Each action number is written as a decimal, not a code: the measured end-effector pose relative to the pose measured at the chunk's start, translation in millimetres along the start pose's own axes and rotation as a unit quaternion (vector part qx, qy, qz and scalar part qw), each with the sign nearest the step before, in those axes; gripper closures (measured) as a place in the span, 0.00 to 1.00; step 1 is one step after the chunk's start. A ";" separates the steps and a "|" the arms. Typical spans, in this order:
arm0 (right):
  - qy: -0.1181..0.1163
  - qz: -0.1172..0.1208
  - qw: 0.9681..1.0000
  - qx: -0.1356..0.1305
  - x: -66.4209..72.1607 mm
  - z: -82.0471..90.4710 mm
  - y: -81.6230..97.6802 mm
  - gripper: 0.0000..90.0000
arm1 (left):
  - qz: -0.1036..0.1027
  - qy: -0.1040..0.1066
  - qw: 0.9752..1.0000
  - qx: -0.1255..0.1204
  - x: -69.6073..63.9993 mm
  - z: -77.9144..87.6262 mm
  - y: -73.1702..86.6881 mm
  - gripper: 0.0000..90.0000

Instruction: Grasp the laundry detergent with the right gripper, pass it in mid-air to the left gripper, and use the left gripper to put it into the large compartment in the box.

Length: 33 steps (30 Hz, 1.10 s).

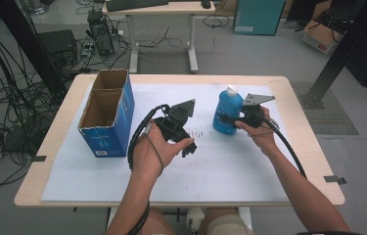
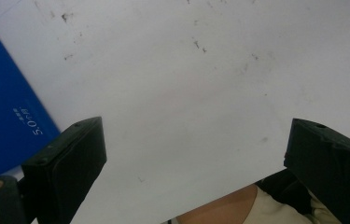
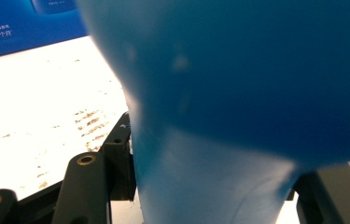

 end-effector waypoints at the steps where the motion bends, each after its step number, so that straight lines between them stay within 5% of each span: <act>1: 0.000 0.000 1.000 0.000 0.0 0.0 0.0 0.46 | 0.000 0.000 1.000 0.000 0.0 0.0 0.0 0.06; 33: -0.001 -0.004 1.000 0.001 -0.1 0.4 0.1 0.50 | 0.000 0.000 1.000 -0.001 -2.0 2.8 -1.7 0.06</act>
Point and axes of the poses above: each handheld gripper's, and its own axes: z roughly backward along the jaws, y roughly out of its underside, x roughly to its left, the point moved 9 cm from there along -z, roughly forward along the jaws, and after that the axes turned 11 degrees about -y, right-handed, at the moved point
